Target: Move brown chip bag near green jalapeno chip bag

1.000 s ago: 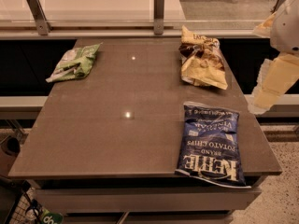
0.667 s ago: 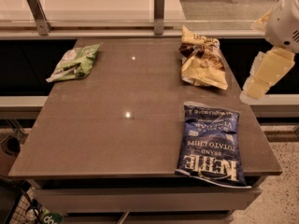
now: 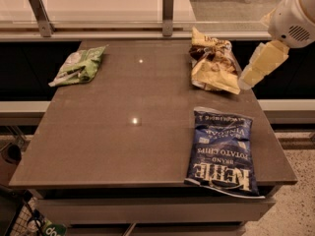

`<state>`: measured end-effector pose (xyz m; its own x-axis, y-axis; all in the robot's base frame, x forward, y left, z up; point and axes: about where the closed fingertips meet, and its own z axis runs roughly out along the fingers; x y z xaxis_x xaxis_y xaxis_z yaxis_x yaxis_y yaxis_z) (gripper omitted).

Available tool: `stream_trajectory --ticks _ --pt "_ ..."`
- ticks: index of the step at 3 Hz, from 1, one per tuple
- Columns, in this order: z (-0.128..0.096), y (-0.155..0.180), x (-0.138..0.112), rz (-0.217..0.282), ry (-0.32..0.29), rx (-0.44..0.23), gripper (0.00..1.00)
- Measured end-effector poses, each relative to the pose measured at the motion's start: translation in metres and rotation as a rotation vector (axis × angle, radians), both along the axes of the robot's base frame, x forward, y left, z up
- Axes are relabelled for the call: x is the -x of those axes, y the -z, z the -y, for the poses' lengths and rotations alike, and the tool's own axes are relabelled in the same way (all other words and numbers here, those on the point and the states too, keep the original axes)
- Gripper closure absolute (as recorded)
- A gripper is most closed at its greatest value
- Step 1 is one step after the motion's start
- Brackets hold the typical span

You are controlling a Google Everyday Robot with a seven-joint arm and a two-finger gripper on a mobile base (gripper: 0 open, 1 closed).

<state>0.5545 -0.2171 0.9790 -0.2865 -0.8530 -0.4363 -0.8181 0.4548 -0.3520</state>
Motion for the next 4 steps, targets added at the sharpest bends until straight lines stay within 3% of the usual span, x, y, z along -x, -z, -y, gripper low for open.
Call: stream_trajectory --ticks 2,4 --pt "0.009 0.025 -0.071 0.022 0.095 -0.049 0.00" --pt "0.000 0.068 -0.125 -0.026 0.115 -0.085 0.00"
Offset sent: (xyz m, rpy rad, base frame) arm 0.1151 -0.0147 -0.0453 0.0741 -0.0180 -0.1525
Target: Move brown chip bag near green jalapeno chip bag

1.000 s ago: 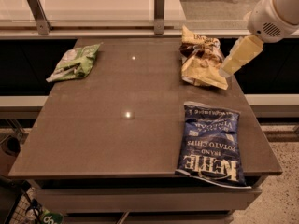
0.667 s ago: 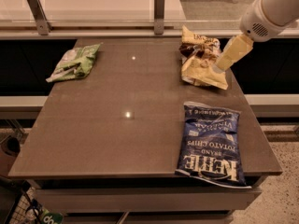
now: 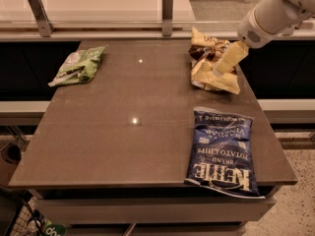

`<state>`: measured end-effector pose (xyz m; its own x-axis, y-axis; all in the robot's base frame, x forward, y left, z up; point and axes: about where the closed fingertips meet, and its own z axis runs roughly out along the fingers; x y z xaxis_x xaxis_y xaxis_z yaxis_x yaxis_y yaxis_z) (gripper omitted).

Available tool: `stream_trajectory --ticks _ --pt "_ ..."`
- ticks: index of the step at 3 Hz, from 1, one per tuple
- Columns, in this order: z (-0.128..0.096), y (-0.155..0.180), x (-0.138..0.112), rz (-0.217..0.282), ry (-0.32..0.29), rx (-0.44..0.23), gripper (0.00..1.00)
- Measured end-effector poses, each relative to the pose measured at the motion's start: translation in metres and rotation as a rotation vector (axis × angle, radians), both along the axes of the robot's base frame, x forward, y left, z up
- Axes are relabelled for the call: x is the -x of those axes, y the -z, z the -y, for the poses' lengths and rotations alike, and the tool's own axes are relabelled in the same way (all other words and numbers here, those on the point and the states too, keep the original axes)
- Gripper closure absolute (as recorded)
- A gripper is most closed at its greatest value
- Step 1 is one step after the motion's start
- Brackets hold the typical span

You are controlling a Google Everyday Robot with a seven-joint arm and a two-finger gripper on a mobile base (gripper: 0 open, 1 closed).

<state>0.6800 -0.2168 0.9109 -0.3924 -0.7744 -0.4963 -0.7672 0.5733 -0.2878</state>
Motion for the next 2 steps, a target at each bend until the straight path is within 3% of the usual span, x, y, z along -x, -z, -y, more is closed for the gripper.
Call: stream_trajectory --ticks 2 --pt "-0.008 0.049 -0.014 -0.072 -0.009 -0.029 0.00"
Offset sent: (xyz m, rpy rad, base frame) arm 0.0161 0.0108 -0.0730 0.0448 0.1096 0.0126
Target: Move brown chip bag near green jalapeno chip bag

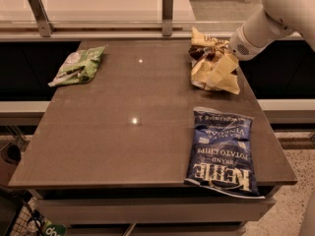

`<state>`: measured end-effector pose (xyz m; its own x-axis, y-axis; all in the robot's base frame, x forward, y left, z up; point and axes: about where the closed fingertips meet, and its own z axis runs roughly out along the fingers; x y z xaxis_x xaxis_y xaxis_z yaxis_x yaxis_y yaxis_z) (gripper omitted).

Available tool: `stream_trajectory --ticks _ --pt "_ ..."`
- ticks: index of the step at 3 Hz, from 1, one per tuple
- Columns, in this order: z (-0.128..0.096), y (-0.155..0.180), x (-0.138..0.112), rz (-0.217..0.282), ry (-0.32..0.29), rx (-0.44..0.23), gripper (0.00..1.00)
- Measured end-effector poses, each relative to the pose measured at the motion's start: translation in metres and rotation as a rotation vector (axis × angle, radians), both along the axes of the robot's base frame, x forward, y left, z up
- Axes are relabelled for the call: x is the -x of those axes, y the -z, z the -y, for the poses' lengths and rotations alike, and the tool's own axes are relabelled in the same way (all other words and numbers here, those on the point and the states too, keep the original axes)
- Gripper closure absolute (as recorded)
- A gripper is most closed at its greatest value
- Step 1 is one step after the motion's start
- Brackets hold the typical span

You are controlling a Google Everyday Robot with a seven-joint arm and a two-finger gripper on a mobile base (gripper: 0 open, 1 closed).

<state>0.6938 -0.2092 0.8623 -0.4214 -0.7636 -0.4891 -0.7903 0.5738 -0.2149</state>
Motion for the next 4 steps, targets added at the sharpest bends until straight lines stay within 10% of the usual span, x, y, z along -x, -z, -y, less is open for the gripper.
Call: stream_trajectory --ticks 4 --pt "-0.0139 0.0293 -0.0018 -0.048 -0.026 -0.009 0.87"
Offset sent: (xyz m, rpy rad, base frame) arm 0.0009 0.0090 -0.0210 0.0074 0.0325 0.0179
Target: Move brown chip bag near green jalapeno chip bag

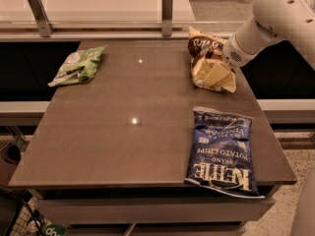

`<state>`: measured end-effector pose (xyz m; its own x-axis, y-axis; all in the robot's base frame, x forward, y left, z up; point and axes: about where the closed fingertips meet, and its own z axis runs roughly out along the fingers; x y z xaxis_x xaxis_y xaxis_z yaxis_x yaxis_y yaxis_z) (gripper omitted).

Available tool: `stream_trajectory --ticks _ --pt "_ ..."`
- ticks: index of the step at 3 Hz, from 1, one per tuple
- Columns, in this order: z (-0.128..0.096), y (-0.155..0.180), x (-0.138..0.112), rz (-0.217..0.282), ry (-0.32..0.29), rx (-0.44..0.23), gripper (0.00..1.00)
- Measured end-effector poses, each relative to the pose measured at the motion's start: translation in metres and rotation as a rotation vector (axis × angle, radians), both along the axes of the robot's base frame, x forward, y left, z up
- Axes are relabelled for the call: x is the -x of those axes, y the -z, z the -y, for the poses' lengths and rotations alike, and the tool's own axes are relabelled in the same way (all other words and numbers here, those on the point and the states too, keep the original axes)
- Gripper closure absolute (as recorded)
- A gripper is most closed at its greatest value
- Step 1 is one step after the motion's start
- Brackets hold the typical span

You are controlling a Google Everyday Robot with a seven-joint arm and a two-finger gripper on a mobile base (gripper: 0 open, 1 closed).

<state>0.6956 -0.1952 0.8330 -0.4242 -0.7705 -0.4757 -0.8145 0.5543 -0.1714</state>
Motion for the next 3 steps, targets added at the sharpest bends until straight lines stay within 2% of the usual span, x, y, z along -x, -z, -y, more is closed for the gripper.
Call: stream_trajectory --ticks 1,2,3 --pt "0.000 -0.001 0.000 0.000 0.000 0.000 1.00" --pt "-0.007 -0.010 0.003 0.002 -0.015 0.009 1.00" --pt "-0.015 -0.027 0.016 0.006 -0.017 0.023 1.00"
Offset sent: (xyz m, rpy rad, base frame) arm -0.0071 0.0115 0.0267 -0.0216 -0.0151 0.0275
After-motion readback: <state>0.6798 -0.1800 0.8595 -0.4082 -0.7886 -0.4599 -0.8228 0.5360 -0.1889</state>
